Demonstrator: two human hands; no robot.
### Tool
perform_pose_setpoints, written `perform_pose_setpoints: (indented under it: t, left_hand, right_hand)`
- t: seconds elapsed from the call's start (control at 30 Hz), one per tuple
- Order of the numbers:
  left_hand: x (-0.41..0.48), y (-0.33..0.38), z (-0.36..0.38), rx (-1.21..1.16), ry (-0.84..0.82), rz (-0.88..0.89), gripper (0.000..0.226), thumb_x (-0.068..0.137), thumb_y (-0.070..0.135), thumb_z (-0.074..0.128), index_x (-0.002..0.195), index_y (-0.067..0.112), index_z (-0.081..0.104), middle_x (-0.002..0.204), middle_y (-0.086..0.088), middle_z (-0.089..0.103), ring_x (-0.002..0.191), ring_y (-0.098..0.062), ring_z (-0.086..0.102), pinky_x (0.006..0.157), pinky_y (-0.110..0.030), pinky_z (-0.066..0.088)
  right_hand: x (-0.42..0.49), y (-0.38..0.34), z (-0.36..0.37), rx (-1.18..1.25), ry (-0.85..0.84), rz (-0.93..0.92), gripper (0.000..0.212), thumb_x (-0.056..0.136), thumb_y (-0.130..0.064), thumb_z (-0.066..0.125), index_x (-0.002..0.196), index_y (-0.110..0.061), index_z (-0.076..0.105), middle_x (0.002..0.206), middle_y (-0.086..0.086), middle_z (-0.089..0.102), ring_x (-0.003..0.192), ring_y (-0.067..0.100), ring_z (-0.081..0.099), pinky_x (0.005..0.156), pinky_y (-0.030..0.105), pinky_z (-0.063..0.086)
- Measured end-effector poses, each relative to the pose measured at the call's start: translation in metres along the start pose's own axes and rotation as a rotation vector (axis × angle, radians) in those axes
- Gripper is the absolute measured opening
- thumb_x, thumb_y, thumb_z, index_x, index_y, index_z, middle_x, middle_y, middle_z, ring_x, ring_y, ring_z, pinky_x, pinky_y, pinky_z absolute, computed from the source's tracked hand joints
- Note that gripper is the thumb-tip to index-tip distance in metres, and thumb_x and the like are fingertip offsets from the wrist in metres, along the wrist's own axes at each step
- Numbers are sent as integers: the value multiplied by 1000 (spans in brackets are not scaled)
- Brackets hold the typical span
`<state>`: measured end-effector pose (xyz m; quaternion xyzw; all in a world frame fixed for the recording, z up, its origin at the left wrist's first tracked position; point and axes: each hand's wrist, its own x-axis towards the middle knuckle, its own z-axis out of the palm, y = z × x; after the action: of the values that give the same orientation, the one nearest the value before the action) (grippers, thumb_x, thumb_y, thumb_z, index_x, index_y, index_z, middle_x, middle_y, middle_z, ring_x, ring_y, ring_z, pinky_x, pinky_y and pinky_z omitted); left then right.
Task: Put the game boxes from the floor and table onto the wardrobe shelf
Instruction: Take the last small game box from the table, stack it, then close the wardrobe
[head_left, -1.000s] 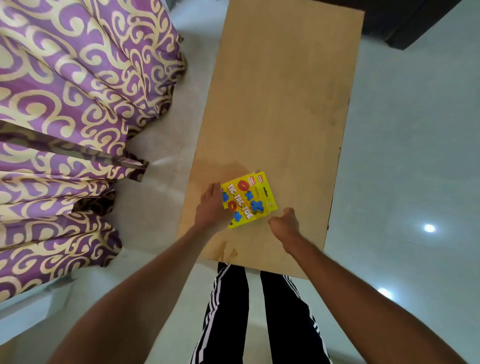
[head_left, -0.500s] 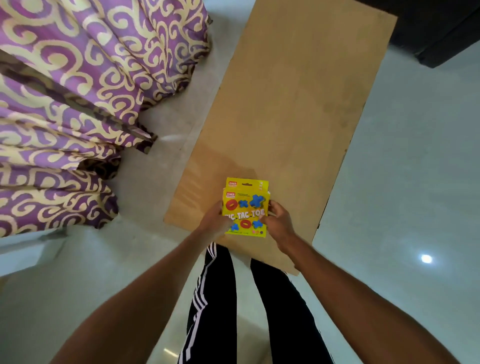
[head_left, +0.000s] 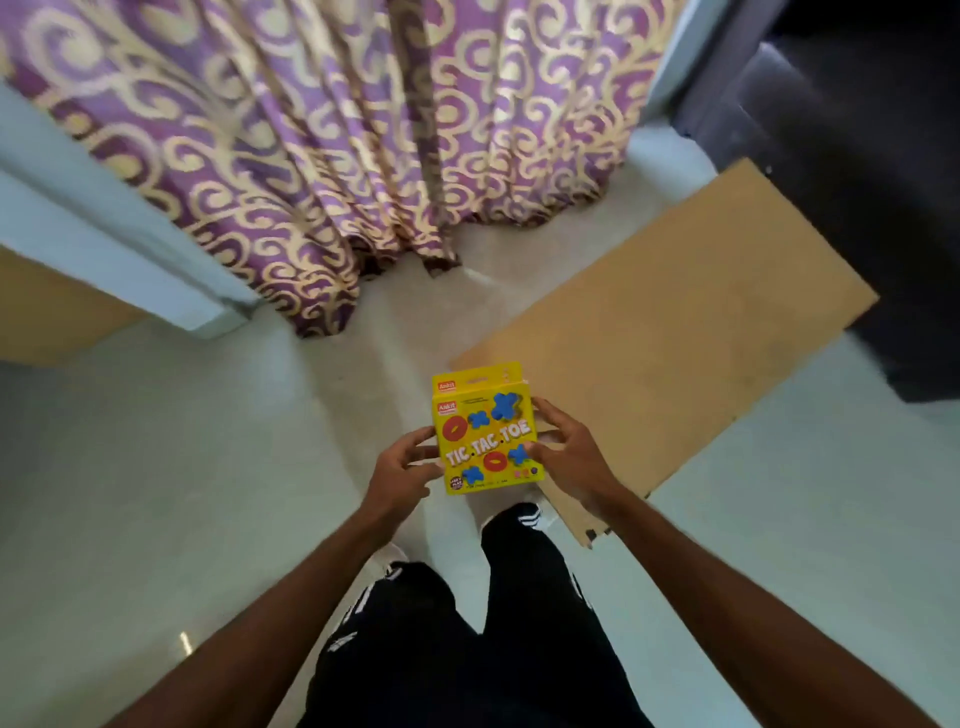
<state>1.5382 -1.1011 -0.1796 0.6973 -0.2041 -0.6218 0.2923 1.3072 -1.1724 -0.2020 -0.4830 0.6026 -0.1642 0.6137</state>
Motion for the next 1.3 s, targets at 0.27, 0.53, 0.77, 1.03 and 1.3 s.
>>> perform_pose_setpoints:
  t: [0.27, 0.53, 0.77, 1.03, 1.3]
  left_hand:
    - [-81, -63, -190, -186, 276, 134, 48, 85, -2, 63, 128, 20, 58, 100, 0, 72, 82, -15, 67, 61, -26, 48]
    - [-192, -154, -350, -472, 713, 191, 47, 82, -8, 67, 124, 14, 60, 97, -11, 70, 61, -5, 65, 49, -11, 45]
    - [-255, -235, -440, -758, 1051, 184, 61, 63, 12, 74, 118, 35, 60, 96, -10, 71, 77, -19, 69, 65, -32, 58]
    - [-307, -301, -566, -907, 1314, 94, 65, 69, 8, 78, 122, 39, 56, 102, -11, 71, 89, -30, 72, 73, -42, 62]
    - [-356, -360, -671, -821, 1578, 30, 74, 82, 3, 70, 133, 51, 46, 103, -2, 69, 86, -22, 72, 70, -37, 61]
  right_hand:
    - [-22, -84, 199, -199, -257, -263, 60, 84, 0, 65, 134, -30, 52, 123, 0, 66, 95, 18, 68, 74, 35, 61]
    - [-54, -147, 427, -469, -672, -475, 60, 81, -5, 64, 132, -34, 56, 117, -5, 69, 89, 16, 72, 72, 45, 62]
    - [-86, -174, 619, -639, -1017, -545, 63, 76, -10, 63, 136, -29, 55, 114, -11, 69, 89, 16, 72, 78, 46, 61]
    - [-139, -187, 838, -749, -1290, -607, 66, 83, 1, 64, 138, -32, 50, 114, -8, 68, 83, 5, 69, 71, 28, 60]
    - [-214, -204, 1017, -882, -1525, -733, 61, 85, 3, 59, 133, -35, 55, 117, -2, 66, 89, 5, 68, 70, 27, 61]
